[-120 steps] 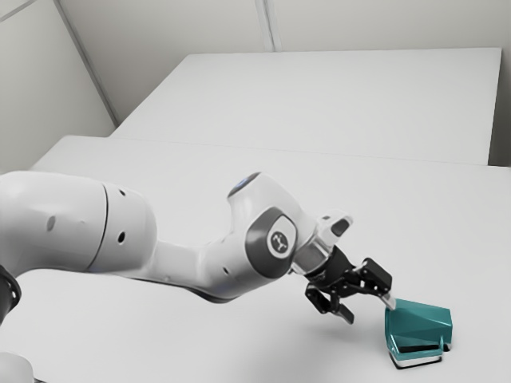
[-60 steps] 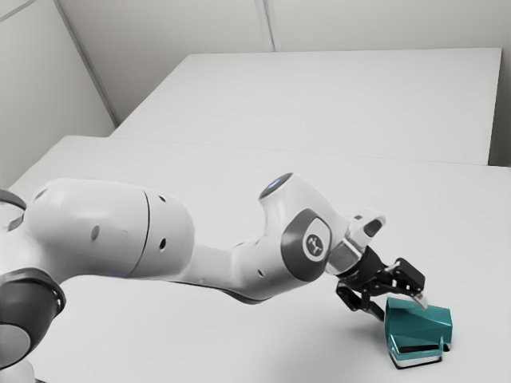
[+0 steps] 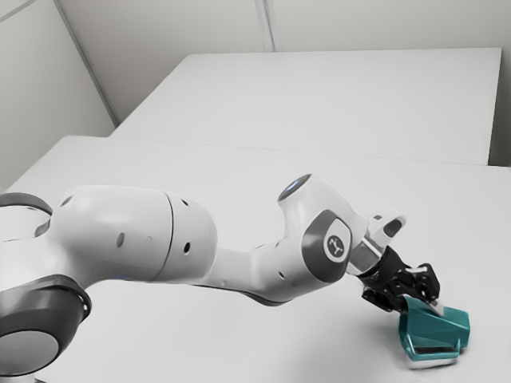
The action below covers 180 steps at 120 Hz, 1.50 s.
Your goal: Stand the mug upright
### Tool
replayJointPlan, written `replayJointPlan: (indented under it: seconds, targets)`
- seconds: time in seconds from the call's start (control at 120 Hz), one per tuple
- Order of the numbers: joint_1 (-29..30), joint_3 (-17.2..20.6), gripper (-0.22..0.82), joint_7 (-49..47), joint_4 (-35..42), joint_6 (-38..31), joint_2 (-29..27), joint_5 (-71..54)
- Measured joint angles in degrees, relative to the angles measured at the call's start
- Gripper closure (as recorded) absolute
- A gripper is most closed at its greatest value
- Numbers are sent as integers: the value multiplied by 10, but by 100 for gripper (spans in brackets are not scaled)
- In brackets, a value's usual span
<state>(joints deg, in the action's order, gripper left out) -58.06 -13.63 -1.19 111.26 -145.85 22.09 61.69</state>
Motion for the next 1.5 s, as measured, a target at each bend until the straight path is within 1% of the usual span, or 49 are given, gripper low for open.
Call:
replayJointPlan:
  seconds: [0.067,0.133,0.258,0.4,0.55,0.842,1.008,1.108,1.217,1.342,1.5]
  targets:
    - [0,0,49,0,-2,-1,1,-1]
    - [-1,0,53,-1,-4,-1,1,-3]
    - [-1,2,68,-3,-11,-2,1,-9]
    - [-1,3,74,-8,-23,-3,0,-26]
    - [-4,2,76,-13,-26,-3,-2,-39]
    - [-6,3,78,-17,-39,-1,-8,-65]
    - [0,1,77,-21,-32,2,-33,-98]
    - [17,-4,76,-23,-12,8,-59,-139]
    - [53,-12,76,-29,21,13,-95,-215]
    - [112,-15,76,-41,37,26,-122,-309]
    - [187,-18,77,-62,39,63,-146,-405]
